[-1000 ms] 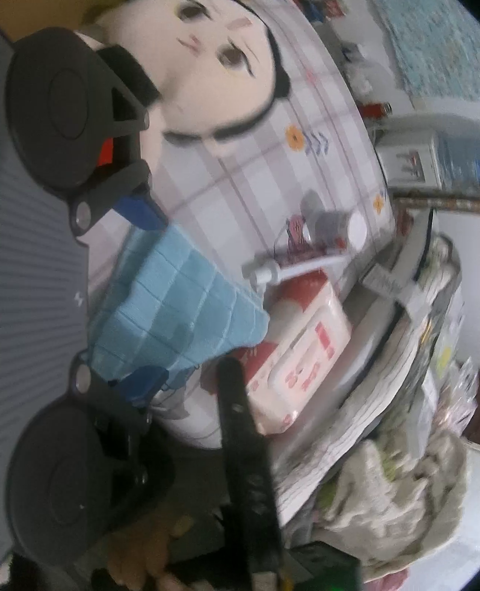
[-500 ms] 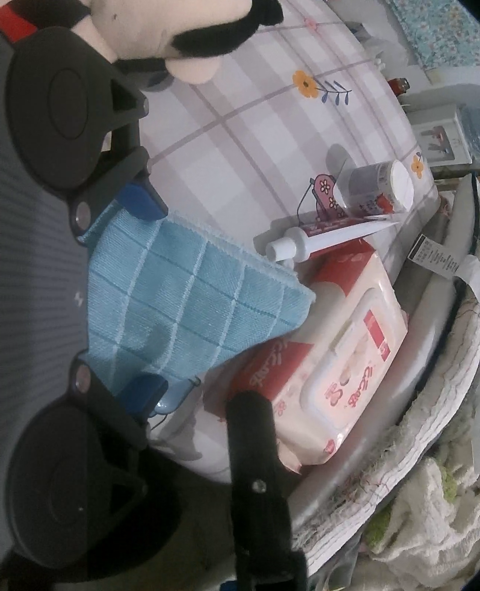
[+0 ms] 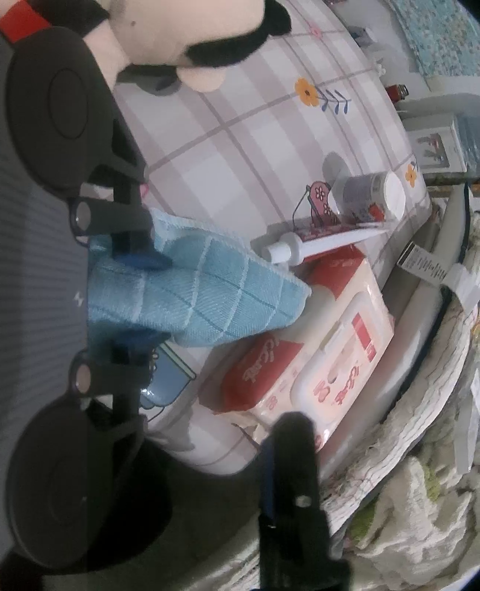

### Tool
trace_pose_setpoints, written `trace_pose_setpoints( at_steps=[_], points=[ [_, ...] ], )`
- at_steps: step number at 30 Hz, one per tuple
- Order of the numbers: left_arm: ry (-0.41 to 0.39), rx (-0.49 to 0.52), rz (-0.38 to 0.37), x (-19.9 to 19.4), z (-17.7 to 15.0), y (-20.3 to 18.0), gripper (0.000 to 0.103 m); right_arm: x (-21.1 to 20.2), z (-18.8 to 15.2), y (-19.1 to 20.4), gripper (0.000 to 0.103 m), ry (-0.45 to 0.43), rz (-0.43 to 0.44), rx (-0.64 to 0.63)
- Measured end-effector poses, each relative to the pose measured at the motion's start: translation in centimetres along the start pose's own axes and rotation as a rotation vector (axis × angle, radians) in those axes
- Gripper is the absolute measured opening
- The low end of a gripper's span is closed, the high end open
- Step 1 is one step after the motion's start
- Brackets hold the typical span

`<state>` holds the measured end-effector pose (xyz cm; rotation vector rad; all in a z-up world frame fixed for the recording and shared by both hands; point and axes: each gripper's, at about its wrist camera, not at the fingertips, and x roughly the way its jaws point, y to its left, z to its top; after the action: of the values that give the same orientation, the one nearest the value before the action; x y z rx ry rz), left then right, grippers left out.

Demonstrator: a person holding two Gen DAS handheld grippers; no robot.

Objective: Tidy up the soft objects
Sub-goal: 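Close the left gripper on the light-blue towel while the right gripper approaches the toothpaste tube, then lift the towel with the left gripper while the right gripper grasps the toothpaste tube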

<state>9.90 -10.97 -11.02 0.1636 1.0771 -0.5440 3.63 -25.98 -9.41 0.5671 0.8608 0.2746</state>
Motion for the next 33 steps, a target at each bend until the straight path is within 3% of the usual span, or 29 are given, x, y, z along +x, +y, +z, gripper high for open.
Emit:
trace_pose_setpoints(
  at_steps=[12, 18, 23, 29, 33],
  points=[
    [-0.051, -0.087, 0.078, -2.5, -1.9, 2.7, 0.021, 3.8, 5.1, 6.1, 0.052, 0.012, -0.039, -0.233],
    [-0.061, -0.091, 0.082, -2.9, -2.7, 3.0, 0.021, 9.1, 8.9, 7.8, 0.042, 0.065, -0.150, -0.379],
    [-0.058, -0.086, 0.074, -2.7, -2.8, 3.0, 0.022, 13.8, 11.0, 8.2, 0.040, 0.134, -0.252, -0.481],
    [-0.047, -0.076, 0.057, -2.5, -2.7, 3.0, 0.027, 18.1, 11.7, 7.6, 0.033, 0.223, -0.348, -0.515],
    [-0.040, -0.079, 0.051, -2.3, -2.6, 3.0, 0.030, 19.9, 12.0, 7.4, 0.030, 0.254, -0.357, -0.516]
  ],
)
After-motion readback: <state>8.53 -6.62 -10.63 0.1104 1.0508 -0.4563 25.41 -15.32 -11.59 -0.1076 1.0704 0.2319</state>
